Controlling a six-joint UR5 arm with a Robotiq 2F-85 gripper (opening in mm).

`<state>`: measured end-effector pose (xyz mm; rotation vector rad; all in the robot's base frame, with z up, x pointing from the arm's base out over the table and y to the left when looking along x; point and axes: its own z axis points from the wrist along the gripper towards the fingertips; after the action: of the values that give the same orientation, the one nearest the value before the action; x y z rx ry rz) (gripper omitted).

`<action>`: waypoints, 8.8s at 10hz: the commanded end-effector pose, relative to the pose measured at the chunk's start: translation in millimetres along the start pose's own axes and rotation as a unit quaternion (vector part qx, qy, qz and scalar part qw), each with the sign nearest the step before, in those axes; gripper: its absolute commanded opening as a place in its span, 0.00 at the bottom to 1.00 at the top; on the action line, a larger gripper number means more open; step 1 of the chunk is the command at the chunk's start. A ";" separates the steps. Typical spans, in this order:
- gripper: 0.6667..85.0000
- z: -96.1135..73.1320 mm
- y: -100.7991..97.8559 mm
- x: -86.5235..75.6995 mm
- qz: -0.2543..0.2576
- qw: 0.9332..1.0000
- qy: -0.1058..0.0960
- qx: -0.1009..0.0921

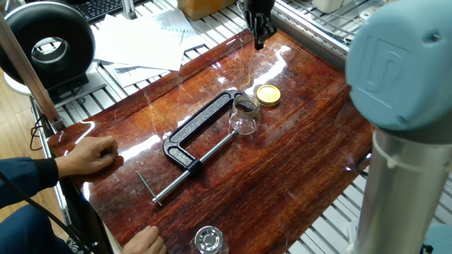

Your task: Screw the lid onto the jar

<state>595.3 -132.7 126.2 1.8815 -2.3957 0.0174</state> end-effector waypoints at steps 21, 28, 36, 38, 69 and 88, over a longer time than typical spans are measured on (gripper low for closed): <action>0.92 116.3 48.8 2.4 -0.166 0.985 -0.050 0.023; 0.95 126.7 42.5 -2.8 -0.175 0.982 -0.057 0.040; 0.93 133.7 43.5 -6.2 -0.172 0.982 -0.067 0.041; 0.90 134.6 44.2 -4.9 -0.170 0.982 -0.066 0.040; 0.00 11.1 117.4 -110.3 0.235 0.966 -0.077 -0.074; 0.00 22.9 126.8 -118.4 0.279 0.958 -0.065 -0.006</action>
<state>508.1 2.4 103.9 1.1829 -2.9057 -0.0822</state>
